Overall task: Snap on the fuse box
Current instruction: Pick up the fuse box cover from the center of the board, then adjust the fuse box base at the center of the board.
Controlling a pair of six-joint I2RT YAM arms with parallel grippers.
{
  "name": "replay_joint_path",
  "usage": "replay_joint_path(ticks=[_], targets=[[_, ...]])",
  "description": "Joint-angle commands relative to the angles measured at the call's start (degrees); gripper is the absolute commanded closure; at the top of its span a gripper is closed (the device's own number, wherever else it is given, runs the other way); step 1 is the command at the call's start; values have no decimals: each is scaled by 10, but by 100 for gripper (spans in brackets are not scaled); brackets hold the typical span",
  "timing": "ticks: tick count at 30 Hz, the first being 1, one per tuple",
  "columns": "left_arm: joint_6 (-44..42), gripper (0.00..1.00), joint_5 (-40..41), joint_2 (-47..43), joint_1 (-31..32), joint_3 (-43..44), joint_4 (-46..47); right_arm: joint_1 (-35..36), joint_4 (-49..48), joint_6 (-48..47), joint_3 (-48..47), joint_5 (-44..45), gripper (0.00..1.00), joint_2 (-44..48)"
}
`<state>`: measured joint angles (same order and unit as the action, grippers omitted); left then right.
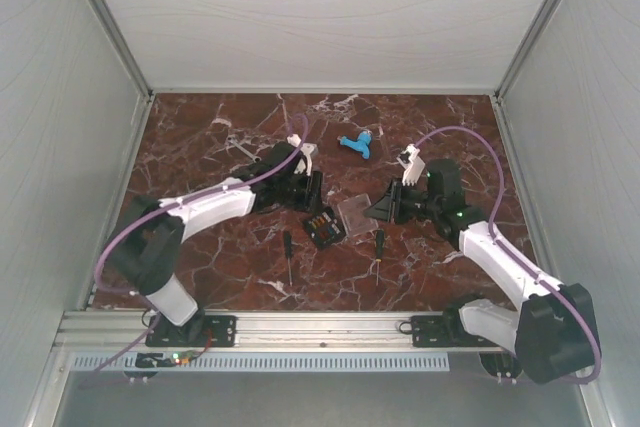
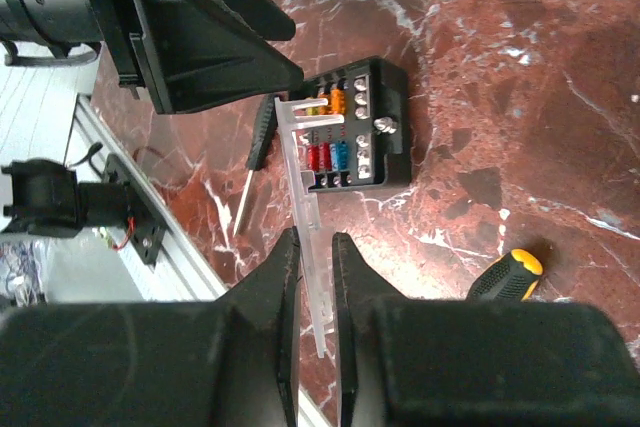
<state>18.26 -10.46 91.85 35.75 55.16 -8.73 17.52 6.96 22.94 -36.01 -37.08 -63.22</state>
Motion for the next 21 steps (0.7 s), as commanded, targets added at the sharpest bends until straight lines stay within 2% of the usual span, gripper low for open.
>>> replay_joint_path(ticks=[1,12,16,21], targets=[[10,45,13,41,1,45,51,-4,-71,44,18,35,100,19],[17,48,-13,117,0,60,71,-5,-83,41,16,24,100,-15],[33,53,-10,133,-6,61,68,-5,-85,44,18,22,100,-15],[96,65,-13,134,-46,46,68,-5,-87,49,16,15,100,-18]])
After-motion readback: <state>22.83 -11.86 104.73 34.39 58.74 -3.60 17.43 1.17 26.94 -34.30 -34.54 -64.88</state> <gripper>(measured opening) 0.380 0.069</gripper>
